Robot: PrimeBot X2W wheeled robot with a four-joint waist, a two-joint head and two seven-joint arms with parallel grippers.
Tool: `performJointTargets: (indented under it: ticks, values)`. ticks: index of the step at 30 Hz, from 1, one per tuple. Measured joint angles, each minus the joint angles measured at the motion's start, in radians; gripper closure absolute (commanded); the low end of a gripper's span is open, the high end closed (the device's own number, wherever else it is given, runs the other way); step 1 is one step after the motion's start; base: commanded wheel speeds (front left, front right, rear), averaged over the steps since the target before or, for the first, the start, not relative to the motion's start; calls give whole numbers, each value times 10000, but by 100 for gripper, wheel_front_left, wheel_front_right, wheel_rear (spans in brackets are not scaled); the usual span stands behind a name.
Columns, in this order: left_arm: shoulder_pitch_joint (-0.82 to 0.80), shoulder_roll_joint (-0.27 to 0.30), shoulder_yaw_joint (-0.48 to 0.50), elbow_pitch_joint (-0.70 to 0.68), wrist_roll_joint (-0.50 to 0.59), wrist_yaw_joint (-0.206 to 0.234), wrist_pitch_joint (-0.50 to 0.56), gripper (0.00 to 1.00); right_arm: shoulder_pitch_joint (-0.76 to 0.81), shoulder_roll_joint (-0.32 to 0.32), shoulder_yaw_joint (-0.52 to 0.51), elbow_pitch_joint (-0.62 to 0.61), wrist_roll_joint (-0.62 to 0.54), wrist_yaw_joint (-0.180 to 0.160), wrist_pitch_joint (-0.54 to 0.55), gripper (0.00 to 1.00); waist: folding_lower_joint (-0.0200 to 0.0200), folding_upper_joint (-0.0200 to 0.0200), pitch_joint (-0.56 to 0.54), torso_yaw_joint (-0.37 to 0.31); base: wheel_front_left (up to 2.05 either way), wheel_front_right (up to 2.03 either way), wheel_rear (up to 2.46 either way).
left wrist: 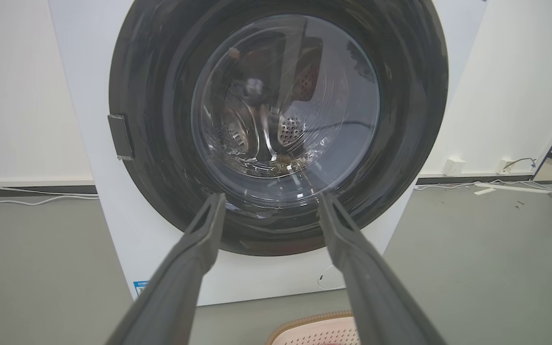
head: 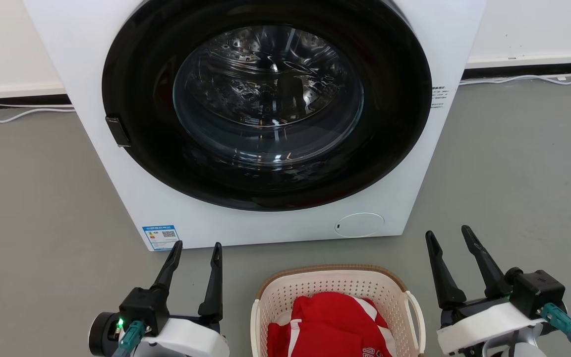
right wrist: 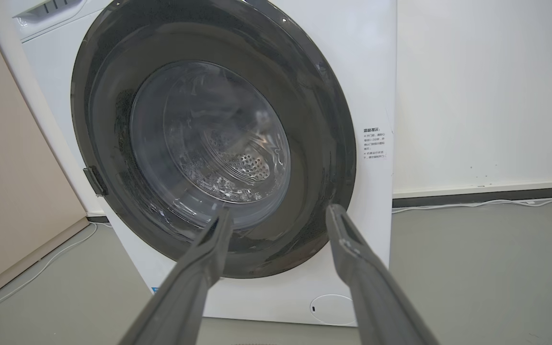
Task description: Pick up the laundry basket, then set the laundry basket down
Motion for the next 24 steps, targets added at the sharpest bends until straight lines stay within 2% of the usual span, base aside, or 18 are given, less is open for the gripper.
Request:
performJointTargets:
  ticks: [24]
  values:
    - [-176,6,-40,105,-267,33,0,0,-33,-213,-4,140,186,0,0,0,0,0,540,-127,0,0,0]
